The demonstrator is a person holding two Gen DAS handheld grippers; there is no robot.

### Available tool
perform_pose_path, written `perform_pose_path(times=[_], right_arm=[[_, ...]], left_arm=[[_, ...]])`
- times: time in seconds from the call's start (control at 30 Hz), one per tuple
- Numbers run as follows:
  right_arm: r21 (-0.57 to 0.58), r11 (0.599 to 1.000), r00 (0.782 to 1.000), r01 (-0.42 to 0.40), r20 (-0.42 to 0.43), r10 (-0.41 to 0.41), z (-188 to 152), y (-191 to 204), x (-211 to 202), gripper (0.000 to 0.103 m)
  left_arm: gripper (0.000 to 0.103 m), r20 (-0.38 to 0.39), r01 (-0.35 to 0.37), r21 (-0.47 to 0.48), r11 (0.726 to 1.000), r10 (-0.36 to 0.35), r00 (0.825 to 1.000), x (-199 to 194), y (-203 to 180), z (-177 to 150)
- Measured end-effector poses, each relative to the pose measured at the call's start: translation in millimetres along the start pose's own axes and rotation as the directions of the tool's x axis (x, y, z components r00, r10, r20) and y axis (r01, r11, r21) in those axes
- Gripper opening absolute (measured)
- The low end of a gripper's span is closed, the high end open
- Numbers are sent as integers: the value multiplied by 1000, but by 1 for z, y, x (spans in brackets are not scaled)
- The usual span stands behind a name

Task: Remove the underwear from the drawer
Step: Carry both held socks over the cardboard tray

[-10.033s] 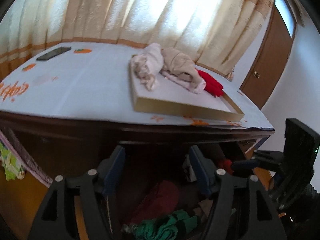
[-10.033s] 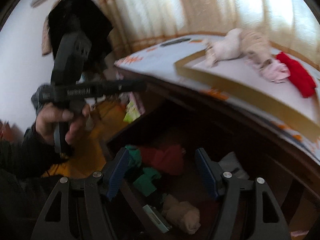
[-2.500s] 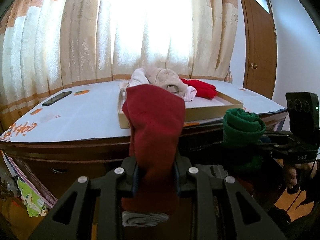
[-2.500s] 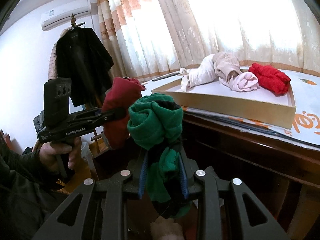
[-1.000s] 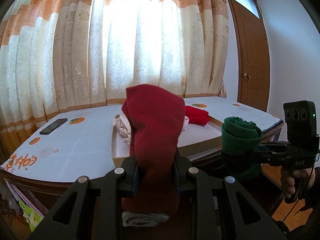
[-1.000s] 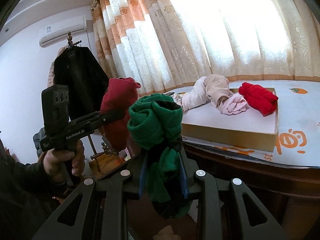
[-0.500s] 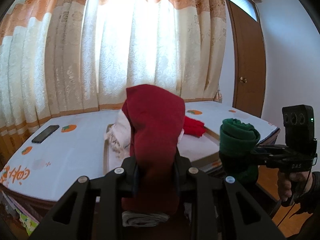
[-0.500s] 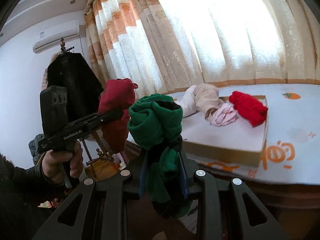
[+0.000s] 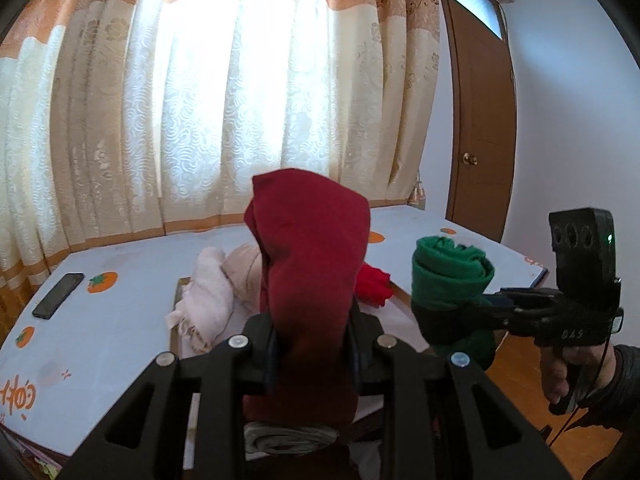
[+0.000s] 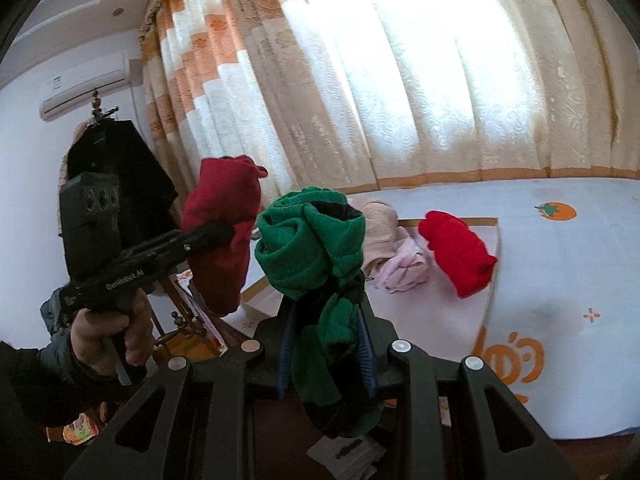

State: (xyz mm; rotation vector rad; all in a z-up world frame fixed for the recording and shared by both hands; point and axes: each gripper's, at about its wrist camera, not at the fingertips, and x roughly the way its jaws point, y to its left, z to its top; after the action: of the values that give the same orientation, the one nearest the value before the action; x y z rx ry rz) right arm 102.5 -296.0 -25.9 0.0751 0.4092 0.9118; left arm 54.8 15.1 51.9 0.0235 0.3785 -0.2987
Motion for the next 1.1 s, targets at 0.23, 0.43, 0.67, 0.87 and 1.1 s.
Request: perform_pose_path(times=[0.23, 0.43, 0.67, 0.87, 1.1], right_arm=[[34, 998, 999, 49, -11, -49, 15, -23, 7, 30], [79, 993, 996, 83, -22, -81, 32, -42, 19, 30], [137, 983, 992, 122, -42, -118, 57, -67, 36, 30], [180, 972, 987, 154, -62, -145, 72, -91, 51, 30], [290, 948, 990, 134, -84, -114, 83, -117, 78, 30]], left_arm=[[25, -38, 49, -36, 998, -50, 998, 29, -1, 24], [25, -78, 100, -104, 990, -109, 991, 58, -5, 41], [25, -111, 143, -231, 962, -172, 979, 100, 1, 64], [25, -137, 129, -287, 949, -174, 975, 137, 5, 74], [25, -216, 72, -363, 929, -159, 964, 179, 15, 76]])
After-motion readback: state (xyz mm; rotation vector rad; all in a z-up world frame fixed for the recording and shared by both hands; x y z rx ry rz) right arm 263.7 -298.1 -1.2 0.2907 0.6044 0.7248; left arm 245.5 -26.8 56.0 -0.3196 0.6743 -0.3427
